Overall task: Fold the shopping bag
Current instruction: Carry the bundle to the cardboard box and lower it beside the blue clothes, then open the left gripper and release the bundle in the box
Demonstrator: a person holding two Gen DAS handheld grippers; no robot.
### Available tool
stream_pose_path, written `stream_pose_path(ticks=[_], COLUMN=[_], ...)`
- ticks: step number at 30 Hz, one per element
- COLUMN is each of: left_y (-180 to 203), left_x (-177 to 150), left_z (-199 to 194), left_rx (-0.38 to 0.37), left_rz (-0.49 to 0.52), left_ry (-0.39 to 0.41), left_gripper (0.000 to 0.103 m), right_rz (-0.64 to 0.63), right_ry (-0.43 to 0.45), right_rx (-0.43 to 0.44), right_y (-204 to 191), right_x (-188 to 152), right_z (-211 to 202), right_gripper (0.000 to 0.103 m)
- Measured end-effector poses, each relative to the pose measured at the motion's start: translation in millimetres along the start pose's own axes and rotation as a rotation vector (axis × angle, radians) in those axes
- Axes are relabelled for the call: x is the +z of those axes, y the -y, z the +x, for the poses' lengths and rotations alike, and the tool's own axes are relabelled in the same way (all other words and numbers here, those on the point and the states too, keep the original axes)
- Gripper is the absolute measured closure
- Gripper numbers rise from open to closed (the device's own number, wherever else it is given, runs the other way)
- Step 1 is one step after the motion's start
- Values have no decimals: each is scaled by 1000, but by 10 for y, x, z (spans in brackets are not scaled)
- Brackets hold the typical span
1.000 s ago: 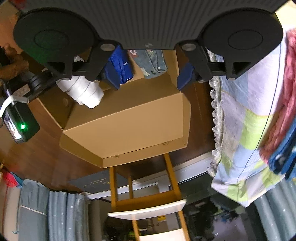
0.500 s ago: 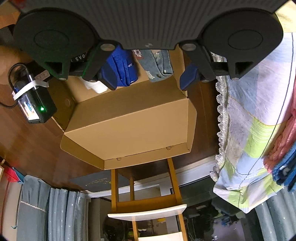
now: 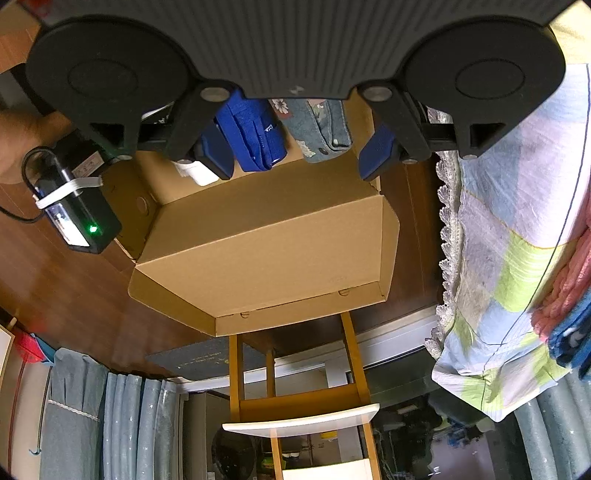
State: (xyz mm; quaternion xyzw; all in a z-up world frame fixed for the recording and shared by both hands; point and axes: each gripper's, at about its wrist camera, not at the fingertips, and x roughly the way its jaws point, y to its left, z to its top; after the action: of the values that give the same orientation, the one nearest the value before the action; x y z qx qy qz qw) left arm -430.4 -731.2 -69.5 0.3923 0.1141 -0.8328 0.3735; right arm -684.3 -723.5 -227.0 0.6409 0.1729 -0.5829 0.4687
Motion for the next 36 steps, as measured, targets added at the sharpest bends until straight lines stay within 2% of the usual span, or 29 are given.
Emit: stream_pose_path(ticks=[3, 5, 9, 12, 19, 25, 29, 31, 33, 34, 35, 36], left_y=[-4, -9, -5, -7, -14, 9, 17, 25, 43, 55, 68, 81], left_x=[3, -8, -9, -15, -41, -63, -120, -139, -165, -179, -198, -218], left_z=[-1, -3, -9, -11, -8, 18, 10, 15, 8, 1, -14, -42], left_rx=[2, 2, 0, 0, 2, -1, -1, 2, 9, 12, 14, 12], left_rz=[-2, -1, 0, 2, 5, 10, 16, 15, 14, 13, 14, 14], left_ry=[1, 0, 3, 3, -11, -39, -54, -64, -70, -73, -74, -71], left_gripper=[28, 28, 28, 28, 28, 28, 27, 27, 26, 25, 25, 25], right_rz=[-13, -36, -55, -17, -31, -94, -132, -164, -192, -207, -228, -250], right_ry=[10, 26, 53, 63, 66, 122, 158, 173, 189, 199, 222, 245], right_rx=[-8, -14, 0, 29, 38, 18, 4, 4, 16, 21, 9, -1], right_y=[-24, -63, -171, -181, -225, -364, -469, -283, -255, -243, -249, -258], right_x=[-35, -61, 21, 40, 72, 82, 273, 201, 163, 141, 91, 42], right_z=[-40, -53, -41, 12, 19, -156, -205, -419, -583, -667, -771, -873], right_gripper=[36, 41, 44, 44, 42, 32, 24, 22, 21, 17, 9, 7])
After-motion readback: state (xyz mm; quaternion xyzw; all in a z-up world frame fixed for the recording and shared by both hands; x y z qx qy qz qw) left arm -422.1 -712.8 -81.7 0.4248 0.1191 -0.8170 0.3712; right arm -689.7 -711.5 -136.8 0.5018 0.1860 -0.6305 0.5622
